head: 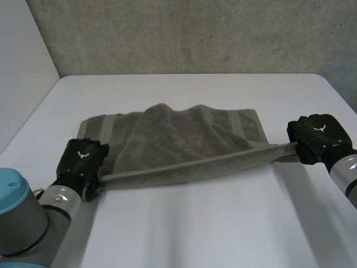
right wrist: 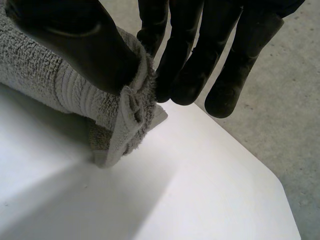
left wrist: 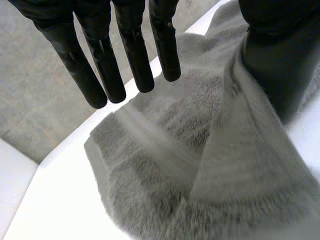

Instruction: Fold the towel.

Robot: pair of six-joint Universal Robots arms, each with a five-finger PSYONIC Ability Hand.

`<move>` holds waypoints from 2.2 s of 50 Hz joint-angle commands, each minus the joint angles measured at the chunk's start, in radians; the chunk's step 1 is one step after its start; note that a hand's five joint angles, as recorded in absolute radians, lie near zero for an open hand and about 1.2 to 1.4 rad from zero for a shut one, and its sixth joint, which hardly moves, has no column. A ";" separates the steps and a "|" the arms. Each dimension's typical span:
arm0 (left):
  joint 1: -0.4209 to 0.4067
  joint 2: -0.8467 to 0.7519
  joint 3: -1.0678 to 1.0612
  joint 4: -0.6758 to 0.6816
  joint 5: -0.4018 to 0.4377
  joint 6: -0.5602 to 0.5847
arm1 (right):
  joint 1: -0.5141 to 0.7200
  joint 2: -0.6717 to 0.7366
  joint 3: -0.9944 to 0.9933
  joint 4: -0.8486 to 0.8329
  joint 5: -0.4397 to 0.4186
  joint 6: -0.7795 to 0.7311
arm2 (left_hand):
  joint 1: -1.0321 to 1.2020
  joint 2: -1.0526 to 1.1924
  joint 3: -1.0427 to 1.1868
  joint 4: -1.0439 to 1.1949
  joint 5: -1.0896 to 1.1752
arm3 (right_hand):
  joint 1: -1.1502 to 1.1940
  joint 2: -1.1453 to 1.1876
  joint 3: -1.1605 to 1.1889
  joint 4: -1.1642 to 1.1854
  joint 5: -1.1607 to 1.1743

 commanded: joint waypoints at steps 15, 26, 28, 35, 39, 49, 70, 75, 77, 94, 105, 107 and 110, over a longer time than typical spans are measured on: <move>0.100 0.094 0.011 -0.127 -0.070 0.029 | -0.008 0.001 -0.001 0.002 0.024 0.045 | 0.397 0.398 0.403 0.385 0.240 | 0.068 0.063 0.061 0.063 0.058; 0.100 0.255 -0.004 -0.141 -0.059 0.047 | -0.014 -0.105 -0.027 0.098 0.016 0.017 | 0.725 0.726 0.731 0.714 0.568 | 0.068 0.063 0.061 0.063 0.058; 0.102 0.339 -0.024 -0.168 -0.053 0.047 | -0.015 -0.139 -0.034 0.154 0.004 0.003 | 0.725 0.726 0.731 0.714 0.568 | 0.068 0.063 0.061 0.063 0.058; 0.168 0.514 -0.079 -0.297 0.003 0.047 | -0.139 -0.277 -0.045 0.446 -0.111 -0.180 | 0.725 0.726 0.731 0.714 0.568 | 0.068 0.063 0.061 0.063 0.058; 0.241 0.626 -0.104 -0.415 0.130 0.043 | -0.198 -0.328 -0.044 0.583 -0.157 -0.282 | 0.725 0.726 0.731 0.714 0.568 | 0.068 0.063 0.061 0.063 0.058; 0.416 0.659 -0.076 -0.462 0.349 0.037 | -0.316 -0.404 -0.113 0.764 -0.311 -0.409 | 0.725 0.726 0.731 0.714 0.568 | 0.068 0.063 0.061 0.063 0.058; 0.202 -0.237 0.492 -0.288 0.146 -0.037 | 0.061 0.381 -0.677 0.557 -0.009 -0.336 | 0.725 0.726 0.731 0.714 0.568 | 0.068 0.063 0.061 0.063 0.058; 0.165 -0.355 0.632 -0.288 0.126 -0.034 | 0.072 0.493 -0.793 0.471 0.023 -0.250 | 0.725 0.726 0.731 0.714 0.568 | 0.068 0.063 0.061 0.063 0.058; 0.157 -0.391 0.674 -0.290 0.106 -0.034 | 0.083 0.533 -0.829 0.436 0.045 -0.236 | 0.725 0.726 0.731 0.714 0.568 | 0.068 0.063 0.061 0.063 0.058; 0.085 -0.350 0.699 -0.299 0.011 -0.123 | 0.178 0.540 -0.759 0.316 0.240 -0.219 | -0.497 -0.495 -0.491 -0.508 -0.654 | -1.153 -1.158 -1.160 -1.159 -1.163; 0.078 -0.110 0.436 -0.262 0.014 -0.281 | 0.162 0.248 -0.311 0.315 0.220 -0.219 | -0.497 -0.495 -0.491 -0.508 -0.654 | -1.153 -1.158 -1.160 -1.159 -1.163; 0.074 -0.088 0.398 -0.241 0.014 -0.313 | 0.162 0.239 -0.270 0.309 0.217 -0.219 | -0.497 -0.495 -0.491 -0.508 -0.654 | -1.153 -1.158 -1.160 -1.159 -1.163; 0.073 -0.058 0.338 -0.184 0.016 -0.365 | 0.155 0.241 -0.228 0.290 0.205 -0.219 | -0.497 -0.495 -0.491 -0.508 -0.654 | -1.088 -1.093 -1.095 -1.093 -1.098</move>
